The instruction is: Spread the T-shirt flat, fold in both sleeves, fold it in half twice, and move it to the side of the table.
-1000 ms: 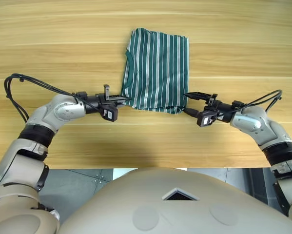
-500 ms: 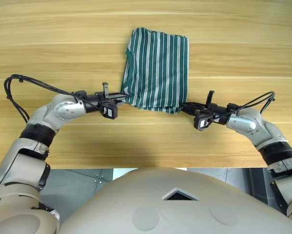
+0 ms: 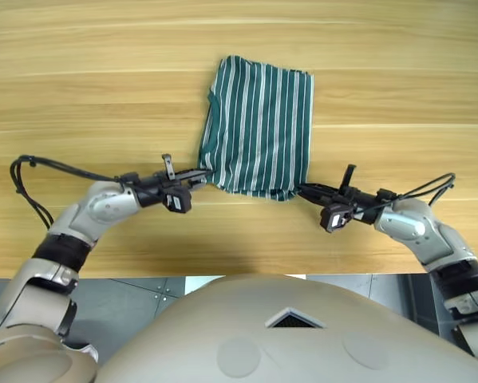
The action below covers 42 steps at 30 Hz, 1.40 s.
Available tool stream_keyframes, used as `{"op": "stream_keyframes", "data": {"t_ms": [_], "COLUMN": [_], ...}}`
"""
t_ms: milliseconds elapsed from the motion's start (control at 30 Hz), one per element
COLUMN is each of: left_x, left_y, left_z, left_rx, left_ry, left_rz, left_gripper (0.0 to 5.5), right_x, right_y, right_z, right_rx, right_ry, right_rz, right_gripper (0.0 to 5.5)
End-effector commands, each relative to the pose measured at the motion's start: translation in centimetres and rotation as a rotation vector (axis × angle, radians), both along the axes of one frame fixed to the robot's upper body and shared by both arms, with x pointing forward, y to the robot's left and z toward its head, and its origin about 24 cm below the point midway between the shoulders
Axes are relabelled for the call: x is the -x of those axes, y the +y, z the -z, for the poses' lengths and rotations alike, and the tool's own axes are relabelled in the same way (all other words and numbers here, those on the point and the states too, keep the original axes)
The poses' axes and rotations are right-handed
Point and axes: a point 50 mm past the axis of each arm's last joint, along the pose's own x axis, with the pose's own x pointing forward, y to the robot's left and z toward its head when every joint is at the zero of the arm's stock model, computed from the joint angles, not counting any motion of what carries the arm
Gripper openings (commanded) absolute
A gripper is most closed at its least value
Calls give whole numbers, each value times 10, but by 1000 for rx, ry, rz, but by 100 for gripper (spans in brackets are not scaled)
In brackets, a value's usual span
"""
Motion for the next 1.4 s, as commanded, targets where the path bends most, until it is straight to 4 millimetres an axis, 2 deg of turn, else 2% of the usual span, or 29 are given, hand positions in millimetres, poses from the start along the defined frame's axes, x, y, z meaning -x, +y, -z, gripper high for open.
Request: {"op": "stream_keyframes", "data": {"t_ms": [33, 100, 167, 267, 400, 500, 733, 800, 867, 1167, 1200, 1233, 1300, 1400], "left_x": [82, 83, 62, 25, -10, -30, -66, -74, -92, -129, -132, -134, -138, -147], "left_y": [-9, -12, -11, -14, -18, -15, -19, -19, -22, -26, -28, -30, -32, -34], "left_z": [33, 25, 14, 0, -9, -17, -33, -36, -41, -24, -20, -15, -8, -7], "left_rx": [-59, -22, 32, 110, 142, 169, 182, 168, 122, 24, 17, 12, 7, 31], "left_ry": [304, 284, 189, 46, -73, -134, -241, -262, -309, -265, -248, -225, -185, -175], "left_rz": [-6, -46, -133, -244, -324, -401, -447, -451, -444, -462, -462, -460, -482, -527], "left_gripper": [26, 26, 26, 26, 26, 26, 26, 26, 26, 26, 26, 26, 66, 114], "right_x": [20, 22, 15, -5, -31, -51, -97, -105, -119, -148, -151, -155, -160, -167], "right_y": [-11, -13, -18, -20, -13, -7, 10, 12, 17, 33, 34, 35, 36, 33], "right_z": [-17, -24, -28, -37, -41, -40, -42, -41, -38, -26, -26, -26, -26, -24], "right_rx": [-42, -75, -94, -159, -224, -253, -265, -256, -235, -196, -194, -190, -188, -171], "right_ry": [41, 38, 9, -92, -170, -212, -326, -341, -357, -356, -360, -364, -365, -370], "right_rz": [94, 134, 188, 258, 305, 339, 388, 402, 431, 473, 480, 486, 498, 536], "right_gripper": [4, 4, 4, 4, 4, 4, 4, 4, 4, 4, 41, 49, 87, 138]}}
